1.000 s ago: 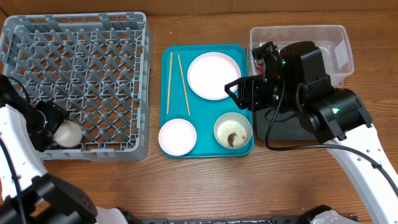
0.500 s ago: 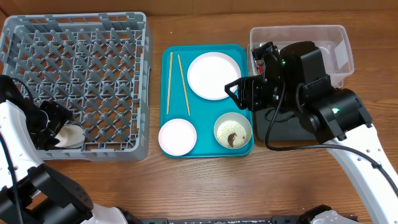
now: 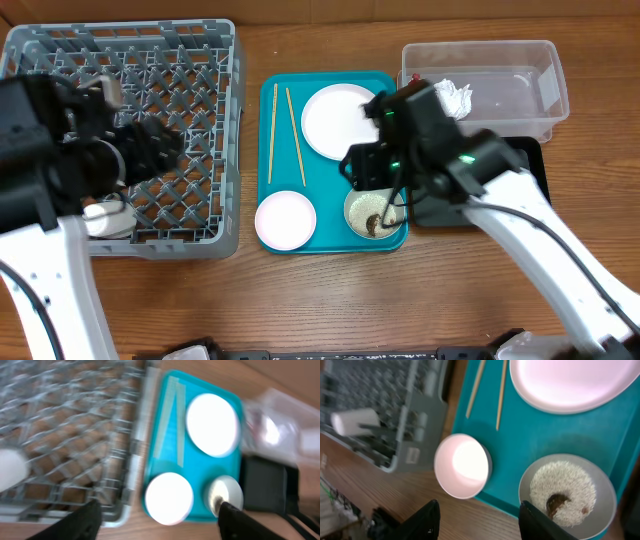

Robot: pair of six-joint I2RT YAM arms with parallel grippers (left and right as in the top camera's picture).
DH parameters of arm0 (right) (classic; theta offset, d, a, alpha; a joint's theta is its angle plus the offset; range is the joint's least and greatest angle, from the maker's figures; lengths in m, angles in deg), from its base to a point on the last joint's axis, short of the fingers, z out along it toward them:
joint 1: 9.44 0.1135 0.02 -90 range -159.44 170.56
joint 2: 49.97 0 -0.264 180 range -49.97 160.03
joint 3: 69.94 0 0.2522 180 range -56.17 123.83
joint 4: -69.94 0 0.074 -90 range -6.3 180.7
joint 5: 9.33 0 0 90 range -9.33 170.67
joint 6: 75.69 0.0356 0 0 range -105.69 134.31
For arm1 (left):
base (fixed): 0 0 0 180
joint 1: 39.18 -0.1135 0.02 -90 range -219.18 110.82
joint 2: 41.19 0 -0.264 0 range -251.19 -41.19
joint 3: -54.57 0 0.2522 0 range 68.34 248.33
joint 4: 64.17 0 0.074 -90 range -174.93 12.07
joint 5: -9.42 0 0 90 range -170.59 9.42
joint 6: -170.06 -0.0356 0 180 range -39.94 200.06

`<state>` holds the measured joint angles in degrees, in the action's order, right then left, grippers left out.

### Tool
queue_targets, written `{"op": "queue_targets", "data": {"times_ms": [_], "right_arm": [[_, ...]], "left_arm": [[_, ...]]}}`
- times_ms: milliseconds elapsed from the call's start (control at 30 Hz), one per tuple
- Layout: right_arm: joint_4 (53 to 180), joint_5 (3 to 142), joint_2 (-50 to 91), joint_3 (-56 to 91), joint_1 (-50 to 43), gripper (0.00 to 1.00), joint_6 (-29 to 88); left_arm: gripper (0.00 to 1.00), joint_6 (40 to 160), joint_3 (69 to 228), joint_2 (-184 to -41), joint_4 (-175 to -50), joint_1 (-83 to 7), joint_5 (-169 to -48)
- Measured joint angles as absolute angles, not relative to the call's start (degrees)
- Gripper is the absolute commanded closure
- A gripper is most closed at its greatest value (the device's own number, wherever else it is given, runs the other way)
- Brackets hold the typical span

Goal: Sort waste into correct bins and load items into the dishwasher
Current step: 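Grasp the rice bowl with the right gripper and lift it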

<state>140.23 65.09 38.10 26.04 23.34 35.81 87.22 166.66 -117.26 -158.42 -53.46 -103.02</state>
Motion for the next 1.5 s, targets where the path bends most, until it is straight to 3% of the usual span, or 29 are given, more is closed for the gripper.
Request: {"op": "queue_targets", "data": {"times_ms": [200, 400, 533, 600, 800, 1500], "right_arm": [[140.8, 68.0, 45.8, 26.0, 24.7, 0.52, 38.8], [141.3, 69.5, 53.6, 26.0, 24.8, 0.54, 43.5], [142.3, 69.4, 59.5, 25.8, 25.3, 0.54, 45.5], [142.3, 69.5, 61.7, 25.8, 26.2, 0.56, 46.0], [142.1, 68.9, 65.1, 25.7, 28.9, 0.96, 47.4], [149.7, 75.6, 61.1, 31.0, 27.9, 0.96, 47.2]], "left_arm": [[0.21, 88.3, 166.8, -116.0, -162.9, -41.0, -98.5], [0.18, 89.6, 166.8, -117.0, -161.6, -35.9, -96.5], [0.03, 90.5, 166.8, -117.0, -160.6, -35.6, -96.1], [0.00, 90.8, 166.8, -117.0, -160.6, -35.5, -96.1], [0.00, 90.9, 166.8, -117.0, -160.5, -35.5, -95.9], [0.00, 90.9, 166.8, -117.0, -160.4, -35.5, -95.9]]}}
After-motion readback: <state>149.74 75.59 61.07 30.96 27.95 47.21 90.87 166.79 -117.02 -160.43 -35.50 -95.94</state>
